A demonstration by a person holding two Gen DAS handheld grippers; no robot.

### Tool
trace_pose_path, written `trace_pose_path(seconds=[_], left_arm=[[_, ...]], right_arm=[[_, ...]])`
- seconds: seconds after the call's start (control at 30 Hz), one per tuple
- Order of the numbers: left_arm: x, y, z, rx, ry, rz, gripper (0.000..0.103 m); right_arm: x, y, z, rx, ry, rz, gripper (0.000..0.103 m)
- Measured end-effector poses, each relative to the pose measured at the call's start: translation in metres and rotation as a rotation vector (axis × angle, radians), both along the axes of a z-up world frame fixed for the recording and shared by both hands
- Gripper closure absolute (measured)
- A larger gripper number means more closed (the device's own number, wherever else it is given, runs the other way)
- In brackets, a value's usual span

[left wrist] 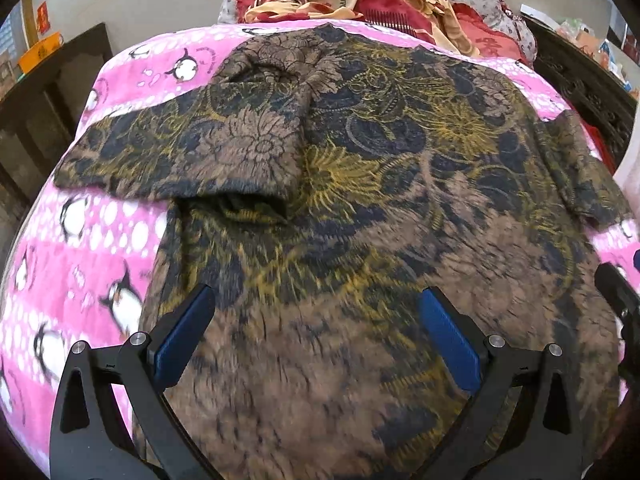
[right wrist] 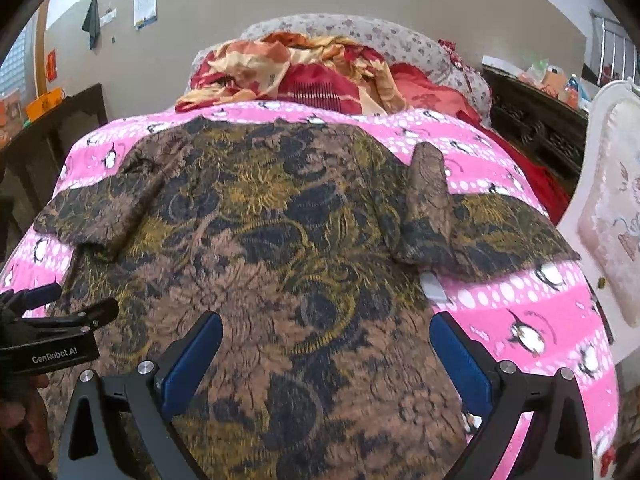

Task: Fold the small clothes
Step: 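Move both tools over the floral shirt toward its sides, then grasp the shirt side and sleeve with the left tool and lift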

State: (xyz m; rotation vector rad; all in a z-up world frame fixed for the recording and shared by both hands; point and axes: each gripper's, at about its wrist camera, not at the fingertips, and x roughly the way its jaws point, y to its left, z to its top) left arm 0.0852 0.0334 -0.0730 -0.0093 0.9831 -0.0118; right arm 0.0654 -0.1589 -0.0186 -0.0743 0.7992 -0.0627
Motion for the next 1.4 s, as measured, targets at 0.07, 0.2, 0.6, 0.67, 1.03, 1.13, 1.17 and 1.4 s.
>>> trace_pose_path(seconds=[0.07,0.2,0.6,0.67,1.03,1.13,1.17,1.4], left_arm=[[0.013,0.0,-0.009,0.039,-0.018,-0.012,0.001],[0.032,0.008,-0.028,0.012,-0.009,-0.023,0.001],[0.031,0.018,-0.033,-0.044,-0.05,-0.002,0.0],[0.032,0.019,-0.032,-0.043,-0.049,-0.001,0.0],[0.032,0.012,-0.034,-0.032,-0.046,0.005,0.0],[0.032,0.013,-0.033,-0.036,-0.045,0.004,0.0],[0.032,0.013,-0.033,-0.039,-0.045,0.004,0.0],[0.032,0.015,-0.033,-0.037,-0.045,0.004,0.0]], right_arm=[[0.011,-0.002,-0.008,0.008,-0.007,-0.003,0.0],[0.038,-0.005,-0.028,0.02,0.017,-0.026,0.0],[0.06,-0.011,-0.07,0.041,0.12,-0.038,0.0],[0.061,-0.009,-0.07,0.034,0.118,-0.039,0.0],[0.06,-0.009,-0.07,0.024,0.115,-0.041,0.0],[0.06,-0.009,-0.07,0.025,0.115,-0.04,0.0],[0.06,-0.009,-0.07,0.025,0.115,-0.04,0.0],[0.06,-0.009,-0.07,0.025,0.115,-0.04,0.0]])
